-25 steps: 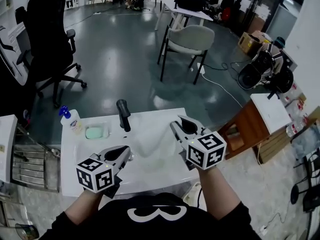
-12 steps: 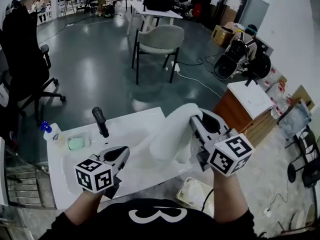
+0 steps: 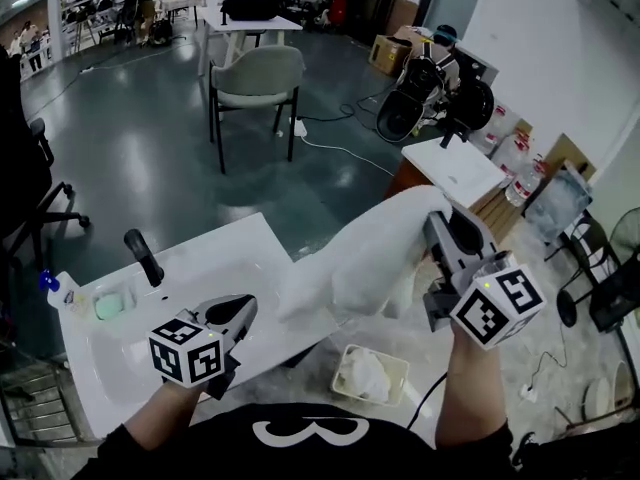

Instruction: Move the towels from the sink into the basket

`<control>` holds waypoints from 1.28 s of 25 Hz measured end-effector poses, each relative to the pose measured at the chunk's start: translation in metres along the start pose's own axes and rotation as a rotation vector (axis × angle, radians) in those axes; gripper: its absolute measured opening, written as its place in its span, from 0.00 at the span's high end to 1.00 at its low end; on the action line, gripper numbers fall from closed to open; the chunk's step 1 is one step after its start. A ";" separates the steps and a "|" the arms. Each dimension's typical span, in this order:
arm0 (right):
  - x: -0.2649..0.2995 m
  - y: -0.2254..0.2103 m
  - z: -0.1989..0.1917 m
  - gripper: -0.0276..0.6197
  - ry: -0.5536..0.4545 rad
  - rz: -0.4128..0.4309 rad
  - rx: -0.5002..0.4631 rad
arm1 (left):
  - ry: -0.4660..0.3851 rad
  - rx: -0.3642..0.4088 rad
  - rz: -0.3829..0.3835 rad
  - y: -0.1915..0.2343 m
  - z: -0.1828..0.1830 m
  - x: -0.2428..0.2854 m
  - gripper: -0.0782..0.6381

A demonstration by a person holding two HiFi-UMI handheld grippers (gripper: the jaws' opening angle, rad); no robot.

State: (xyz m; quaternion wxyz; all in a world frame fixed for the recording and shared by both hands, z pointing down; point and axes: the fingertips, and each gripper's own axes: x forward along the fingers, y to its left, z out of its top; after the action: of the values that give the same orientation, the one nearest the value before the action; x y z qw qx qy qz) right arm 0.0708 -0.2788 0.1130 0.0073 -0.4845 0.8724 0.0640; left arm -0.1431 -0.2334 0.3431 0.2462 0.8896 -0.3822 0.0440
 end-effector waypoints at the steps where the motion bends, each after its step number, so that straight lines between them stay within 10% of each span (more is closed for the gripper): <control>1: -0.008 -0.010 0.001 0.87 -0.003 -0.016 -0.001 | 0.005 0.002 -0.006 -0.005 -0.001 0.007 0.88; 14: -0.122 -0.153 -0.085 0.87 0.137 -0.201 0.071 | 0.116 -0.018 -0.066 -0.098 -0.045 0.119 0.88; 32: -0.285 -0.229 -0.434 0.87 0.657 -0.277 0.433 | 0.323 -0.092 -0.051 -0.181 -0.173 0.242 0.88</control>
State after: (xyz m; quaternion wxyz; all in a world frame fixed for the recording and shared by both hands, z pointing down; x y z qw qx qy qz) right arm 0.4367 -0.2091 0.5405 -0.1614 -0.5790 0.7483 -0.2806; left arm 0.1732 -0.2045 0.4858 0.3462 0.8680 -0.3166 0.1626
